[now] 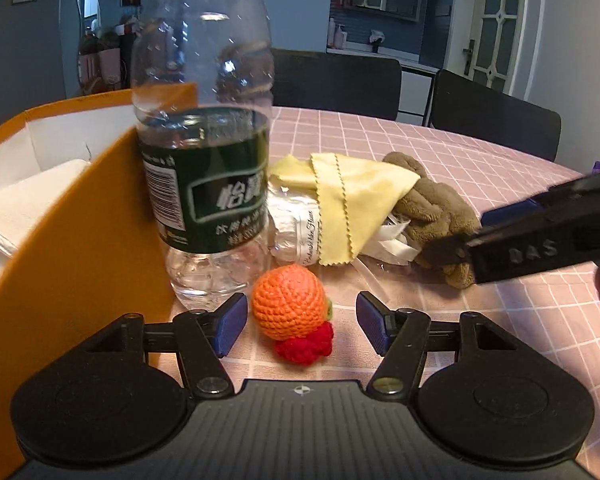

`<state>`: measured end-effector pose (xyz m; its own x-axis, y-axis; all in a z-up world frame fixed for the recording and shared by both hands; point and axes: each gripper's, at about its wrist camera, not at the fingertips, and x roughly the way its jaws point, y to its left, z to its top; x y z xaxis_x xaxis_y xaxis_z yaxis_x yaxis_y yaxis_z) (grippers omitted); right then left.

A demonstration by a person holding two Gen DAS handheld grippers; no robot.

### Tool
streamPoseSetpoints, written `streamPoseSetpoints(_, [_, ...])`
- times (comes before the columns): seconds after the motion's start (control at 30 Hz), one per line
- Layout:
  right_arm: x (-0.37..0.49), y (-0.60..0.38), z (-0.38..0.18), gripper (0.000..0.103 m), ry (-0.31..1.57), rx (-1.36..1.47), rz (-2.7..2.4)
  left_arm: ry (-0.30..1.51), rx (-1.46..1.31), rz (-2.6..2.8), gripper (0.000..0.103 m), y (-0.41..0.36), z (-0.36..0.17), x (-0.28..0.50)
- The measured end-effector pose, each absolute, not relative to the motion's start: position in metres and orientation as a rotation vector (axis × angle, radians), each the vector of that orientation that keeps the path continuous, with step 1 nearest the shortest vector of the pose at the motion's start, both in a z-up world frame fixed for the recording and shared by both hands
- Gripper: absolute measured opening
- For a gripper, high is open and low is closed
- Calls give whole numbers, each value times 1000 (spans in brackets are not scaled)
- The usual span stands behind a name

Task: Organize soft objects
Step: 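Grasp the orange crocheted ball with the left tool while the right tool grasps the brown teddy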

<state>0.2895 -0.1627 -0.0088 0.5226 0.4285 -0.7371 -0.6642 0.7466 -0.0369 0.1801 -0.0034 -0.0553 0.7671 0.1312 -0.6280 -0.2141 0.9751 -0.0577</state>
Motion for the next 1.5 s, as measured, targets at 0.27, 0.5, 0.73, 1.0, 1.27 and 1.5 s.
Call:
streamPoseSetpoints(0.27, [291, -159, -15, 48, 783, -374, 662, 658, -169, 189, 46, 2, -55, 174])
streamPoseSetpoints(0.5, [276, -173, -8, 35, 806, -384, 619, 649, -179, 137, 45, -1, -53, 156])
streamPoseSetpoints(0.73, [238, -187, 8, 33, 783, -509, 548, 644, -216, 56, 45, -5, -42, 132])
streamPoseSetpoints(1.0, [183, -206, 4, 33, 860, -686, 541, 636, -245, -39, 45, -9, -34, 109])
streamPoseSetpoints(1.27, [130, -222, 2, 33, 859, -804, 556, 651, -262, -189, 45, -30, -35, 104])
streamPoseSetpoints(1.5, [110, -230, 7, 33, 867, -810, 545, 755, -192, -225, 45, -48, -52, 124])
